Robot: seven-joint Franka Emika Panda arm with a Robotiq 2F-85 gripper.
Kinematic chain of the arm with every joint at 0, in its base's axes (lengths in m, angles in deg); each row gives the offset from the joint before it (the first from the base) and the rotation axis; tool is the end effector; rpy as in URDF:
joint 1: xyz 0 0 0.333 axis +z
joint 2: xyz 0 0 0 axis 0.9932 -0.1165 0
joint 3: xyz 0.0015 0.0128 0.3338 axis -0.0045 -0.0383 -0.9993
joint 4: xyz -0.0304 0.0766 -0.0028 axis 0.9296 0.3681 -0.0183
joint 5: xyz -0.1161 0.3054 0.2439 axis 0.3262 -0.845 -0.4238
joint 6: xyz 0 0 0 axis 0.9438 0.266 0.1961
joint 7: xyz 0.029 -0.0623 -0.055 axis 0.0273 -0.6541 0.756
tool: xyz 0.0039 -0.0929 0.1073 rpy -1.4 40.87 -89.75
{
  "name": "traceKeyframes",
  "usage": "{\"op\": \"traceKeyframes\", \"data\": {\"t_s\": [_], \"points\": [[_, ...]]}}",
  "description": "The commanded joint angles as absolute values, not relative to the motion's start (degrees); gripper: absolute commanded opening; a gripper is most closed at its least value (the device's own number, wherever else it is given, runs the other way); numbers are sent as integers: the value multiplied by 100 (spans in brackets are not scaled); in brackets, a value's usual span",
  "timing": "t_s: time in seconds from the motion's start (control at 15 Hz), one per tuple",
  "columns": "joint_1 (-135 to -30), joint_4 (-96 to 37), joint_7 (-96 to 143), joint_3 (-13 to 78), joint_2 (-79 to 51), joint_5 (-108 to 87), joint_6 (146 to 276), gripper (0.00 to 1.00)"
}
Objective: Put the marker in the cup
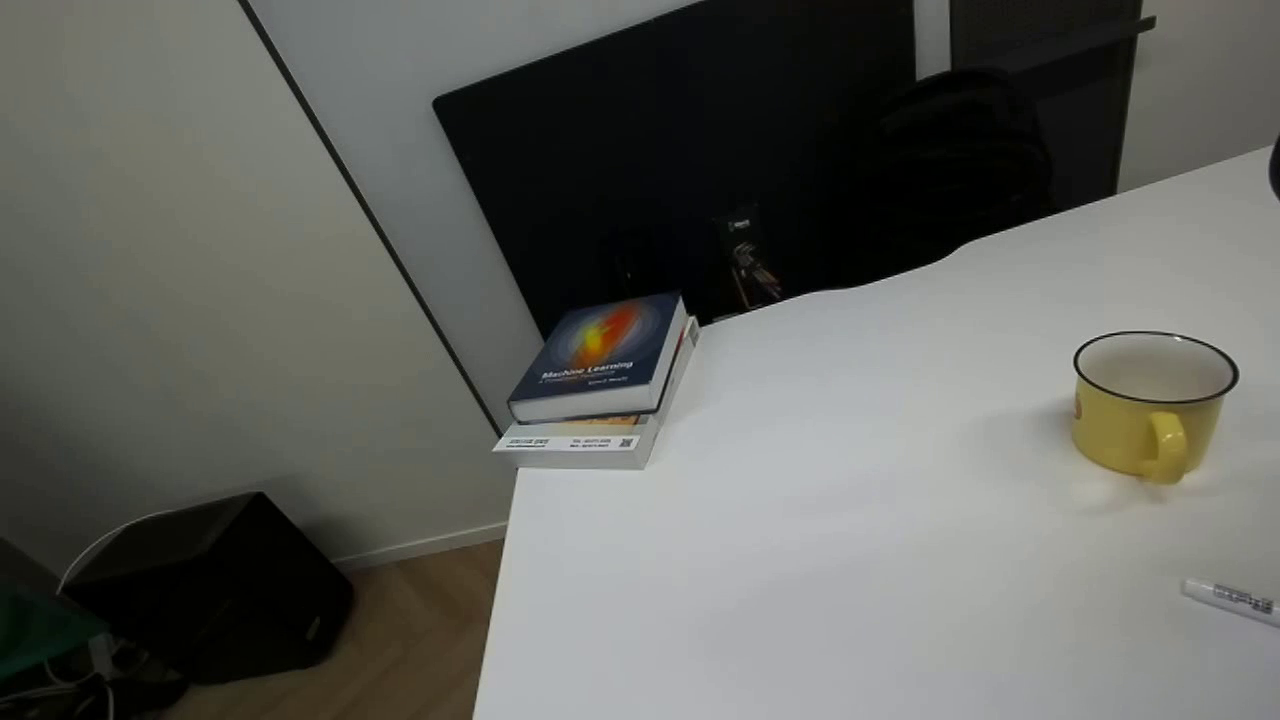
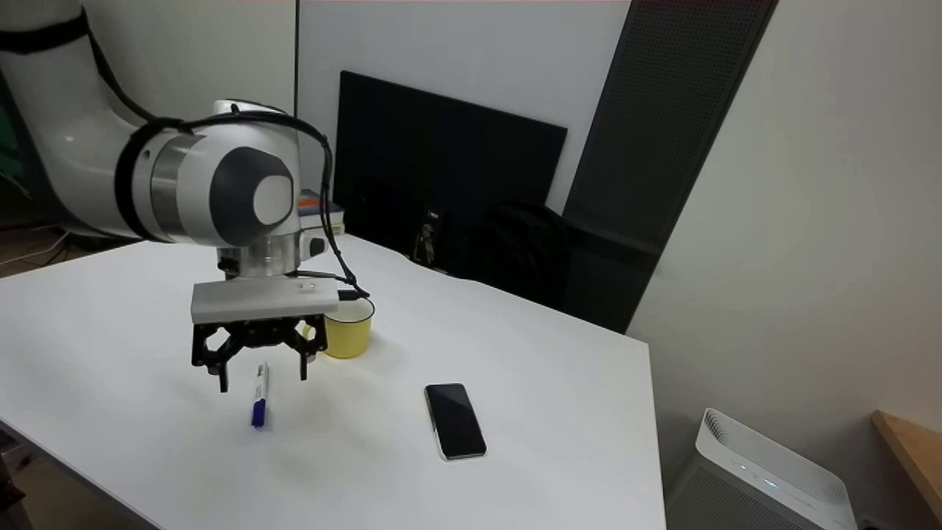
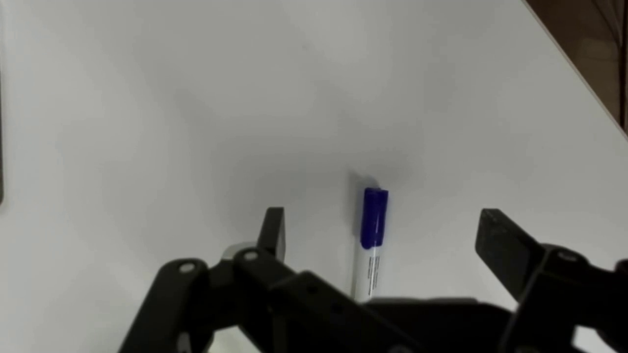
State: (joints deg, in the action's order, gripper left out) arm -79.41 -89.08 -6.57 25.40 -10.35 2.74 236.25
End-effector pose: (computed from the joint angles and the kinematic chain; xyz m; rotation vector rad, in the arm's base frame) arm 0.4099 0.0606 0.1296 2.8102 1.2522 -0.1321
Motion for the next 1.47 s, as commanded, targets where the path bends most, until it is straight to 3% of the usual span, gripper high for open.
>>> {"op": "traceKeyframes", "data": {"t_s": [0.0, 0.53, 1.13, 1.2, 1.4], "points": [[-7705, -8753, 57, 2808, -1448, 993, 24092, 100], [-6957, -8415, 634, 3535, -2226, 1153, 24729, 100], [-6550, -8172, 830, 3653, -2750, 994, 24898, 100], [-6519, -8164, 850, 3671, -2772, 999, 24903, 79], [-6500, -8146, 861, 3675, -2804, 995, 24915, 60]]}}
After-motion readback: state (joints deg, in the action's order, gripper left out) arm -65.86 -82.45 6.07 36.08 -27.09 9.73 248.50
